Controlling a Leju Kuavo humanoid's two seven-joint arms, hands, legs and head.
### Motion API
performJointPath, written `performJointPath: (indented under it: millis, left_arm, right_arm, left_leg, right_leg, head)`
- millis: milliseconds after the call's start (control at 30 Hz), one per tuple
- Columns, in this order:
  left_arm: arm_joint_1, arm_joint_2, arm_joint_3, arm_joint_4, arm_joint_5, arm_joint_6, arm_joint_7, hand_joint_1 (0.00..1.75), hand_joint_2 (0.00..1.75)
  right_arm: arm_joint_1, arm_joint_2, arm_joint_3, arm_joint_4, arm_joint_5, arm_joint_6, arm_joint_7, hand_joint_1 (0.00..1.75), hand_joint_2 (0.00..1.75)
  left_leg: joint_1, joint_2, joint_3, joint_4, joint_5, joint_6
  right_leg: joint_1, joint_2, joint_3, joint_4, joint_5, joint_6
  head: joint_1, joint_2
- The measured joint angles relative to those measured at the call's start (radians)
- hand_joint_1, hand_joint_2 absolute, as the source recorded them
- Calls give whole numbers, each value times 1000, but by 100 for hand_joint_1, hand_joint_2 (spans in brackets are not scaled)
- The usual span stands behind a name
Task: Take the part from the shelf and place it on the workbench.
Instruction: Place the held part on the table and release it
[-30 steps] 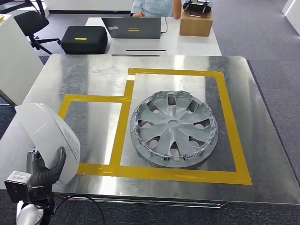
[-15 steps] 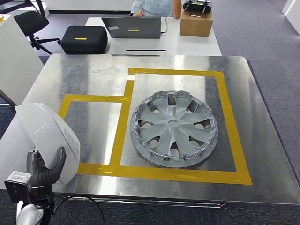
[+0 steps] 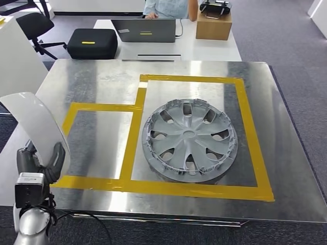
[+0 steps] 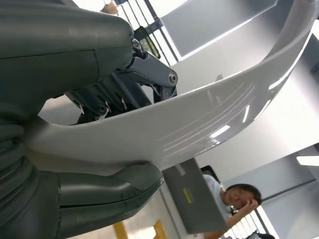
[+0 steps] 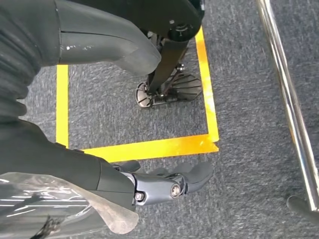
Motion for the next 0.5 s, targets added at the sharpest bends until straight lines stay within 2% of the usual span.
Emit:
performJointPath:
  millis: [200, 500]
  left_arm:
    - [-31, 20, -15, -16, -8, 16, 11, 175, 175]
    - [-36, 30, -20, -19, -8, 25, 17, 175, 175]
  right_arm:
    - [21, 32, 12, -84, 17, 22, 10, 0, 175]
    - [23, 38, 14, -109, 32, 11, 8, 0, 175]
  left_leg:
    - [0, 1, 1, 0, 0, 0]
    - [0, 1, 2, 0, 0, 0]
  right_leg:
    - [0, 1, 0, 0, 0, 0]
    - [0, 1, 0, 0, 0, 0]
  head:
    - [0, 0]
    - [0, 0]
